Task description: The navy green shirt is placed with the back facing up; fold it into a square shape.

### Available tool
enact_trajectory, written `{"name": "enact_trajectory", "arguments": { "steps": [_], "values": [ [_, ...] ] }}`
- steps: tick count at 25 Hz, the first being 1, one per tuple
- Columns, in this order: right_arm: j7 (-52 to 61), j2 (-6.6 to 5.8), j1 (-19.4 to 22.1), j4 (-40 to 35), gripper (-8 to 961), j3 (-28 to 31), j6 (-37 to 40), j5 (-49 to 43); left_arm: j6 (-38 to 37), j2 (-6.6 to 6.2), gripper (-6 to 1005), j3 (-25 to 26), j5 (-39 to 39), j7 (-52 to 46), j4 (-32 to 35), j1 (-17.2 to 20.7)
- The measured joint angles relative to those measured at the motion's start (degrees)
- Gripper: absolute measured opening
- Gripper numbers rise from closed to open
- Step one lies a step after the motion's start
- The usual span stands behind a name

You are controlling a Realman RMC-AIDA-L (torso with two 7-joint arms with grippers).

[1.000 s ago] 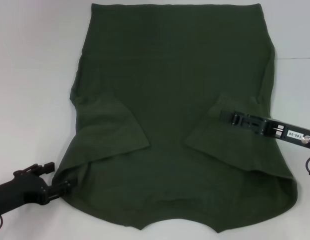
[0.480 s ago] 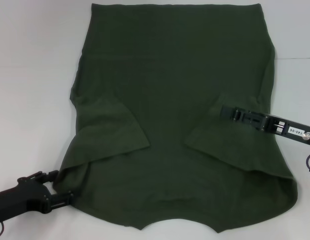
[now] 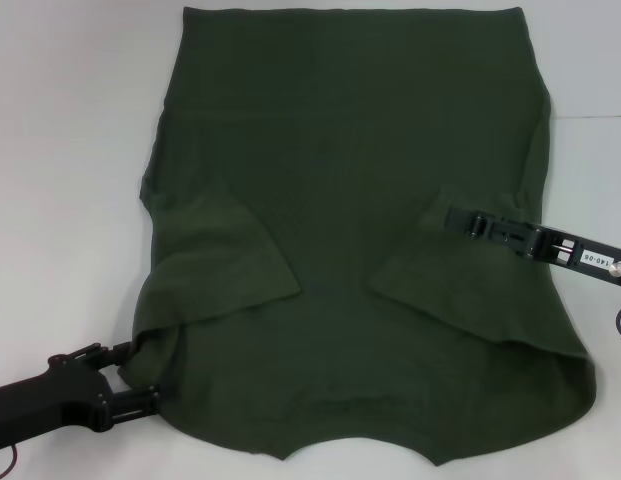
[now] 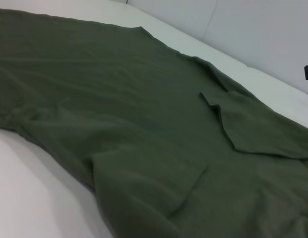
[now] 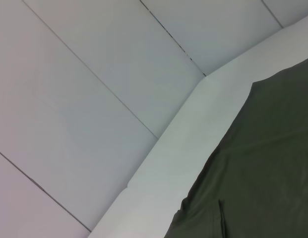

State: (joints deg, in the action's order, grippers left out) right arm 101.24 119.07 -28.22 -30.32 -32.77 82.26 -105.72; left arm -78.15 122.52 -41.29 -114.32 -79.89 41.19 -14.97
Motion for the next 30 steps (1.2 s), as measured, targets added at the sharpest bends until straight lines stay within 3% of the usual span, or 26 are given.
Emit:
{"name": "enact_trajectory", "arguments": {
  "steps": [19, 24, 30],
  "values": [
    [0.01, 0.00, 0.27, 0.00, 931, 0.16, 0.05, 0.02, 0.02, 0.18, 871, -0.43, -1.19, -0.08, 0.28, -0.54],
    [0.01, 0.00, 0.29, 0.00, 931, 0.28, 0.26, 0.09, -0.99, -0.06, 752, -0.72, -1.47, -0.49, 1.05, -0.77],
    [0.01, 0.01, 0.47, 0.00, 930, 0.34, 0.31, 0.18, -0.84, 0.08, 502, -0.78, -1.64, -0.71, 1.52, -0.79]
  ]
}}
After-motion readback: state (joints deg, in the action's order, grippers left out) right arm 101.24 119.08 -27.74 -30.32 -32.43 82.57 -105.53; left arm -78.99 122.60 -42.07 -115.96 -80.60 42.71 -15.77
